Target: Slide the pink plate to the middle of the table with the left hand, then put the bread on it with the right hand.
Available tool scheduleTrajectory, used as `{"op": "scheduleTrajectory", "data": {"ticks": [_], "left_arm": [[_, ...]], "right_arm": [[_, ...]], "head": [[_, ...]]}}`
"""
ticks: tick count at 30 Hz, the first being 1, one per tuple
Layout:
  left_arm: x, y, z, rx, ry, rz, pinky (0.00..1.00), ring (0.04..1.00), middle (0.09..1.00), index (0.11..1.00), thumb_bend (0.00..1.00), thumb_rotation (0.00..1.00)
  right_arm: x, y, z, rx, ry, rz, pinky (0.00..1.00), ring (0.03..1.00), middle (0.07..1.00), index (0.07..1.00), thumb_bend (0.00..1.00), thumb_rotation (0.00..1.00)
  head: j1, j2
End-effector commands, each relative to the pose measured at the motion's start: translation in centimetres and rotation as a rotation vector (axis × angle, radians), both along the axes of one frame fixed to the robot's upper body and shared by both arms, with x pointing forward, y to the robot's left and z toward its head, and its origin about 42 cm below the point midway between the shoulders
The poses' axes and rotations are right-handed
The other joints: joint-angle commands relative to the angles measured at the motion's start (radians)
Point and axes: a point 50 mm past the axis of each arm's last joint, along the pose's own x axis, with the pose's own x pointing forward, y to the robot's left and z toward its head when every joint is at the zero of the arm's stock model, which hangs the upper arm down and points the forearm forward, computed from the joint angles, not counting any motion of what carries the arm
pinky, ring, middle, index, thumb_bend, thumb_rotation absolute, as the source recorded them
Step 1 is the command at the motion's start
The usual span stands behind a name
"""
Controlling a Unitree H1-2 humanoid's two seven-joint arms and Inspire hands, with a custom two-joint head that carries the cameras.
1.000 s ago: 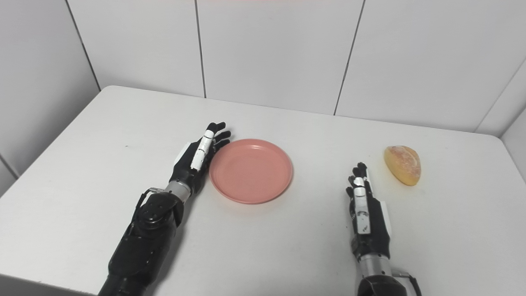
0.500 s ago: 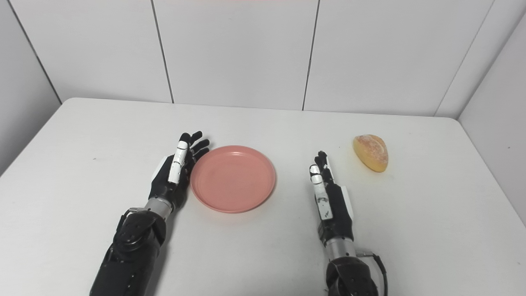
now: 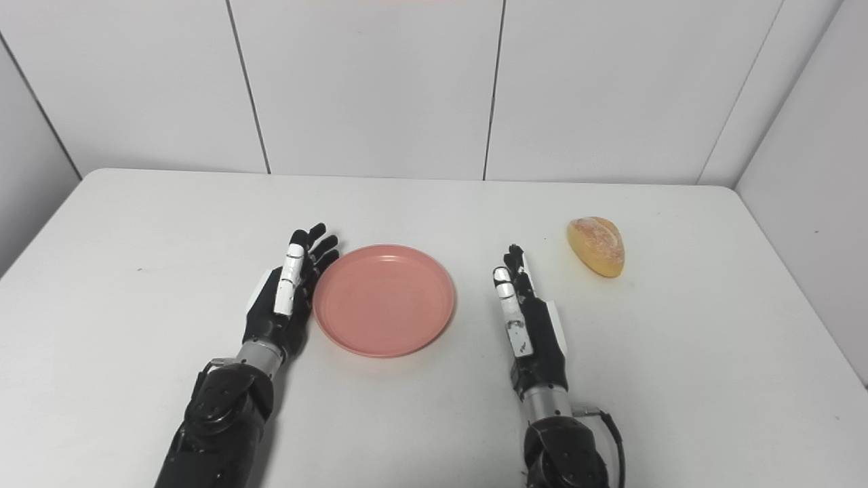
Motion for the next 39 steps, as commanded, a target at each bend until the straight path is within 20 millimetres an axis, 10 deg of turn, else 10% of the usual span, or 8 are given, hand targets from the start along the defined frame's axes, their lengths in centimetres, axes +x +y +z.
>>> {"op": "scheduleTrajectory", "data": {"ticks": [1, 19, 39], "left_arm": [[-0.1, -1.4, 0.4, -0.004, -0.022, -0.059, 1.00, 0.963, 0.949, 0.949, 0.71, 1.00], [0.5, -1.7, -1.0, 0.057, -0.091, -0.051, 1.00, 0.980, 0.980, 0.978, 0.64, 1.00], [1.3, -1.6, -0.7, 0.042, -0.121, 0.014, 0.98, 0.967, 0.972, 0.970, 0.61, 1.00]], "right_arm": [[0.8, 0.4, 2.2, 0.016, -0.101, 0.011, 1.00, 1.000, 1.000, 1.000, 0.66, 0.90], [3.5, -3.9, 5.4, -0.003, -0.231, -0.039, 0.96, 0.924, 0.931, 0.921, 0.72, 0.86], [5.7, -9.8, 11.8, -0.504, -0.414, -0.237, 0.86, 0.890, 0.896, 0.900, 0.66, 0.74]], "head": [[0.001, -0.001], [-0.027, -0.009], [-0.031, -0.022]]}}
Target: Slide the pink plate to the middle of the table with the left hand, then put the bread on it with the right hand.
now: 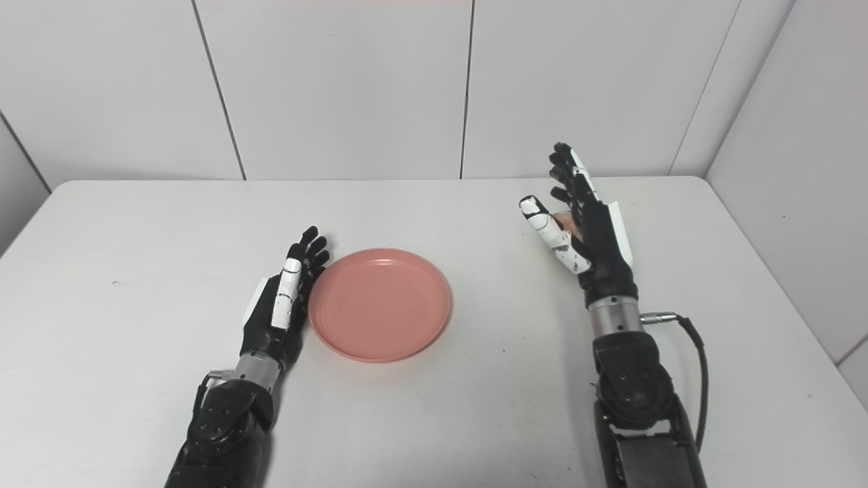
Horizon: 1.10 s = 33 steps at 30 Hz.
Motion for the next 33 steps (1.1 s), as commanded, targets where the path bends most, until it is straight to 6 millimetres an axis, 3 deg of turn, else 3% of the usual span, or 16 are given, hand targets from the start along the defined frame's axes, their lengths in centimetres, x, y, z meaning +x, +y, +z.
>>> {"op": "scheduleTrajectory", "data": {"ticks": [1, 7, 17, 23, 33], "left_arm": [[0.8, -0.6, 0.8, 0.001, -0.030, 0.004, 0.98, 0.966, 0.971, 0.968, 0.61, 1.00], [1.1, -0.6, 0.9, 0.004, -0.031, 0.016, 0.99, 0.973, 0.978, 0.972, 0.60, 1.00], [1.9, -0.1, 0.9, 0.033, -0.047, 0.067, 0.97, 0.961, 0.966, 0.965, 0.60, 1.00], [1.9, -0.1, 0.9, 0.032, -0.043, 0.070, 0.97, 0.966, 0.967, 0.966, 0.60, 1.00], [1.7, -0.1, 0.9, 0.026, -0.041, 0.065, 0.98, 0.971, 0.969, 0.969, 0.61, 1.00]], "right_arm": [[1.0, -0.4, 2.5, -0.042, -0.077, -0.032, 0.85, 0.885, 0.894, 0.899, 0.65, 0.73], [2.5, -1.6, 2.9, -0.117, -0.076, -0.090, 0.82, 0.887, 0.907, 0.907, 0.62, 0.63], [6.1, -4.4, 1.9, -0.327, -0.004, -0.209, 0.73, 0.848, 0.897, 0.895, 0.70, 0.57], [7.6, -5.2, 1.2, -0.427, 0.020, -0.258, 0.73, 0.862, 0.906, 0.889, 0.77, 0.59], [9.2, -6.0, -0.3, -0.523, 0.082, -0.271, 0.66, 0.809, 0.905, 0.896, 0.79, 0.48]], "head": [[0.000, -0.001], [-0.003, -0.002], [-0.012, -0.007], [-0.013, -0.005], [-0.011, -0.004]]}}
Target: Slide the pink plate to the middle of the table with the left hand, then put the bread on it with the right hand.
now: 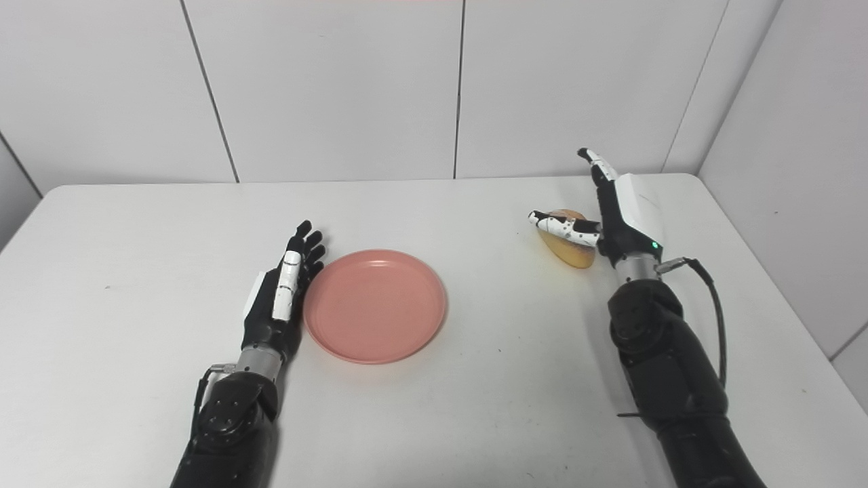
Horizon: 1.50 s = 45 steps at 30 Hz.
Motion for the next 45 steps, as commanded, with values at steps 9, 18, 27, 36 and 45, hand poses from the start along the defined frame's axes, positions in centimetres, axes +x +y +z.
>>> {"op": "scheduleTrajectory", "data": {"ticks": [9, 18, 27, 36, 45], "left_arm": [[0.2, -0.3, 1.2, -0.008, -0.024, 0.000, 0.99, 0.975, 0.973, 0.972, 0.62, 1.00], [0.2, -0.5, 1.4, -0.001, -0.023, 0.003, 0.97, 0.968, 0.970, 0.970, 0.62, 1.00], [0.3, -0.5, 1.5, -0.016, -0.021, 0.007, 0.97, 0.963, 0.968, 0.974, 0.62, 1.00], [0.3, -0.4, 1.5, -0.024, -0.017, -0.001, 0.97, 0.966, 0.973, 0.978, 0.61, 1.00], [0.3, -0.3, 1.4, -0.020, -0.012, -0.004, 0.97, 0.961, 0.971, 0.971, 0.60, 1.00]], "right_arm": [[2.6, -0.4, 1.7, -0.122, -0.024, 0.023, 0.73, 0.847, 0.894, 0.891, 0.83, 0.52], [3.2, 0.0, 1.3, -0.164, 0.040, 0.005, 0.71, 0.800, 0.838, 0.828, 0.69, 0.30], [3.0, 0.4, 0.8, -0.115, -0.025, -0.007, 0.55, 0.650, 0.719, 0.735, 0.45, 0.04], [2.4, 0.6, 1.4, -0.104, -0.105, -0.014, 0.33, 0.442, 0.491, 0.676, 0.53, 0.00], [1.9, 1.0, 1.6, -0.094, -0.219, -0.003, 0.39, 0.492, 0.492, 0.631, 0.53, 0.00]], "head": [[0.010, 0.008], [0.016, 0.016], [0.016, 0.020], [0.019, 0.022], [0.021, 0.026]]}}
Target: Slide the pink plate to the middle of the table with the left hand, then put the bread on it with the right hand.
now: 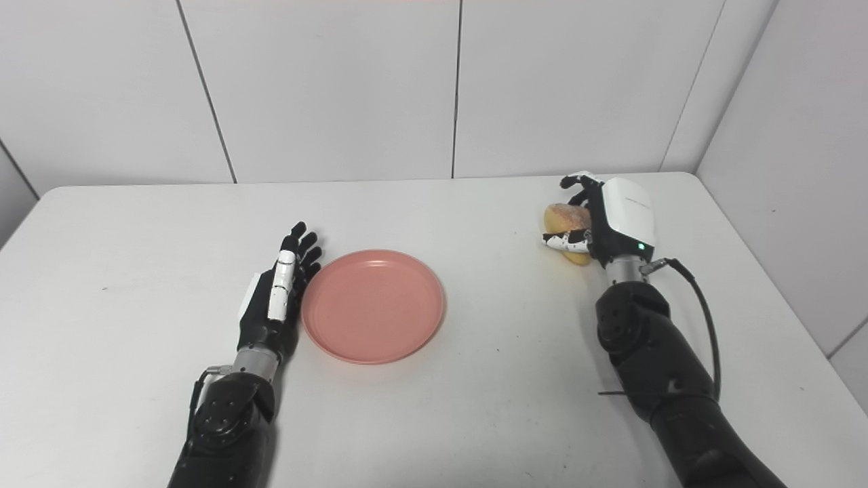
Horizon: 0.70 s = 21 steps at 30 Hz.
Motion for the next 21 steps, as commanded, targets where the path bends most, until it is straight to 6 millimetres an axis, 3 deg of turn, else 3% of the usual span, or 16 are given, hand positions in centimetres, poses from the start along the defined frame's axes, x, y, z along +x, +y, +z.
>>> {"op": "scheduleTrajectory", "data": {"ticks": [1, 4, 9, 12, 16, 18, 21], "left_arm": [[0.5, -0.2, 1.1, 0.000, -0.028, -0.005, 0.97, 0.962, 0.970, 0.971, 0.61, 1.00], [0.6, -0.2, 1.2, -0.005, -0.030, -0.004, 0.97, 0.963, 0.970, 0.971, 0.61, 1.00], [0.5, -0.3, 1.2, -0.010, -0.031, -0.006, 0.97, 0.964, 0.968, 0.968, 0.60, 1.00], [0.5, -0.3, 1.2, -0.006, -0.037, -0.011, 0.98, 0.966, 0.970, 0.971, 0.60, 1.00], [0.5, -0.3, 1.2, -0.005, -0.036, -0.012, 0.98, 0.967, 0.973, 0.977, 0.60, 1.00], [0.5, -0.3, 1.2, -0.001, -0.035, -0.015, 0.98, 0.971, 0.979, 0.982, 0.61, 1.00], [0.5, -0.3, 1.2, 0.000, -0.039, -0.014, 0.98, 0.969, 0.977, 0.980, 0.60, 1.00]], "right_arm": [[0.8, 0.5, 3.2, 0.027, -0.138, 0.039, 0.40, 0.509, 0.492, 0.628, 0.53, 0.00], [0.7, 1.3, 3.9, 0.071, -0.183, 0.062, 0.39, 0.500, 0.492, 0.619, 0.54, 0.00], [0.3, 3.0, 5.3, 0.130, -0.236, 0.129, 0.27, 0.373, 0.484, 0.631, 0.54, 0.00], [-0.4, 5.0, 6.3, 0.171, -0.268, 0.191, 0.24, 0.338, 0.481, 0.627, 0.54, 0.00], [-1.8, 8.2, 7.7, 0.197, -0.297, 0.284, 0.30, 0.409, 0.487, 0.614, 0.54, 0.00], [-2.6, 9.8, 8.2, 0.207, -0.294, 0.325, 0.23, 0.326, 0.481, 0.616, 0.54, 0.00], [-4.0, 12.3, 8.9, 0.254, -0.284, 0.396, 0.20, 0.289, 0.480, 0.617, 0.54, 0.00]], "head": [[0.001, -0.001], [0.003, 0.002], [0.010, 0.003], [0.011, 0.003], [0.015, 0.003], [0.015, 0.003], [0.020, 0.007]]}}
